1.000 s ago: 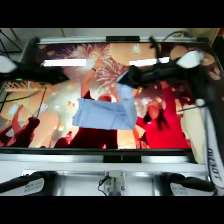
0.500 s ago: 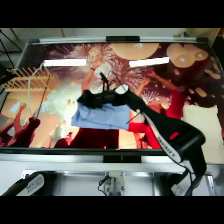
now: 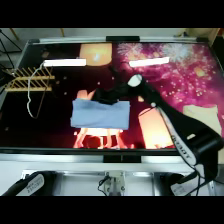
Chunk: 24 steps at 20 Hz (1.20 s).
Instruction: Fold the shirts.
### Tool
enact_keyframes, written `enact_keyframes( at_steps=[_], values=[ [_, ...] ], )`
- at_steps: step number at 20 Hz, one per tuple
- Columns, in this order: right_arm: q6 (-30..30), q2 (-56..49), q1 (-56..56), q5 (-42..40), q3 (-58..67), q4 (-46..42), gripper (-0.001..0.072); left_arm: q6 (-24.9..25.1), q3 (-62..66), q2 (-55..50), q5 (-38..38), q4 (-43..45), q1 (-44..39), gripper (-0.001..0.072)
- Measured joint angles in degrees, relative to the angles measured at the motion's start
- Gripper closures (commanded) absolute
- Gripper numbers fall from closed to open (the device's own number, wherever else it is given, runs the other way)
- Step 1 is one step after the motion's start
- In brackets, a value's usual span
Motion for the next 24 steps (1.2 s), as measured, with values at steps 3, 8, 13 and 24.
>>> enact_keyframes(
  at_steps=[3,8,13,24],
  values=[
    [5.68,1.9,-7.91,11.3,-1.84,-20.44,0.0036,0.42,0.0,0.0,-0.04,0.0,0.0,0.0677],
    [5.14,-0.39,-14.84,14.71,-7.74,-20.83,0.0037,0.72,0.0,-0.04,-0.07,-0.02,0.0,0.0677],
    [0.7,-4.61,-14.25,10.12,-9.25,-12.59,0.0154,1.27,0.0,-0.04,-0.07,0.0,0.0,0.0676],
    [-8.85,-3.87,-19.89,12.39,-3.19,2.62,0.0636,1.64,0.0,-0.04,-0.07,-0.22,0.0,0.0676]
  ],
)
